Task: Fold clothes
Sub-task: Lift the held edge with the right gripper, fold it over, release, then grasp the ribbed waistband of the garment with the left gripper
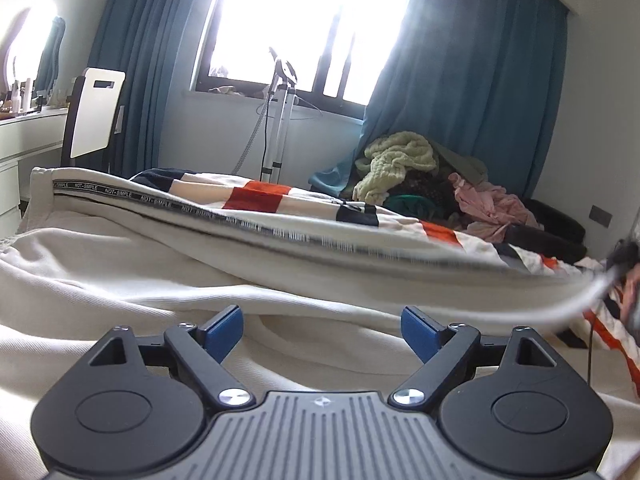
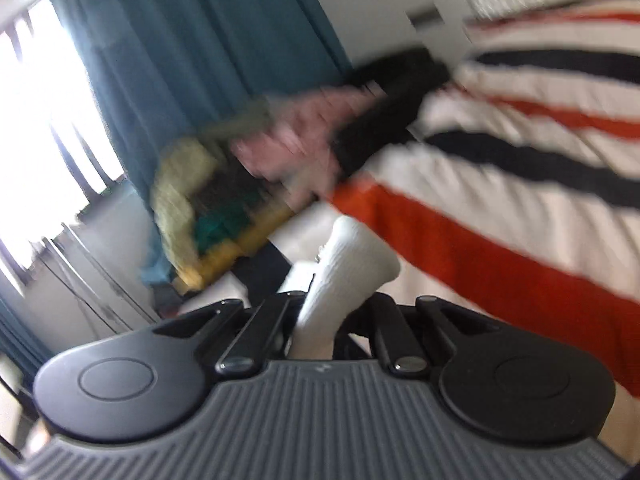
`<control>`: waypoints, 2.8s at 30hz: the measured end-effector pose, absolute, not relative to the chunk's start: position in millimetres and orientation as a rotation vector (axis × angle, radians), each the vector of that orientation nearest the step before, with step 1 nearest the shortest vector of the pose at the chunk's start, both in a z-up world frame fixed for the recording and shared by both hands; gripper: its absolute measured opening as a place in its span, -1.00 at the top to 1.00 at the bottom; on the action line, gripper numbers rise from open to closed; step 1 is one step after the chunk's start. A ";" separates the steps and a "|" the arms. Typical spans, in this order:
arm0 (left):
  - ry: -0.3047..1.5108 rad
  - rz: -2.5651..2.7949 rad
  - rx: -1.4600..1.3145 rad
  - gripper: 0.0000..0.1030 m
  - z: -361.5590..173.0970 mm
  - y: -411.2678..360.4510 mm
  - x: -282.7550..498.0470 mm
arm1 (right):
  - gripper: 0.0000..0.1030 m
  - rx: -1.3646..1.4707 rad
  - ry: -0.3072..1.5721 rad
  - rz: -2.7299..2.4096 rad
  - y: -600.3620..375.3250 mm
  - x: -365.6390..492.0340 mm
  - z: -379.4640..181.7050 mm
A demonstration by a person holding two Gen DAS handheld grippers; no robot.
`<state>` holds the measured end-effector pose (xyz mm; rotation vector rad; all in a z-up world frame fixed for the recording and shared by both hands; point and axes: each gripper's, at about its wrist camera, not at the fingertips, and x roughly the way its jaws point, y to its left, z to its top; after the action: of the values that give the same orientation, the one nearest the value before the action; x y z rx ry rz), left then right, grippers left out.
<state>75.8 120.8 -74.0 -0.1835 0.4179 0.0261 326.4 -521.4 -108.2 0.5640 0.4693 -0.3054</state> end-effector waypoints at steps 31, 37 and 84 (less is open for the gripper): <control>0.417 -0.005 -0.116 -0.77 -45.0 101.0 10.8 | -0.73 0.171 0.430 0.093 -381.6 88.9 -28.3; 0.380 -0.026 -0.028 -0.83 -44.5 86.8 -2.8 | -0.73 0.175 0.479 0.090 -371.8 55.7 -46.3; 0.680 0.854 -0.808 -0.92 -61.6 377.5 -34.7 | -0.73 0.457 0.556 -0.004 -421.2 50.1 -80.6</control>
<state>-34.7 377.5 -61.6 -0.8080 0.6802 0.8542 50.1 -421.2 -80.6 0.4569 0.5555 -0.0036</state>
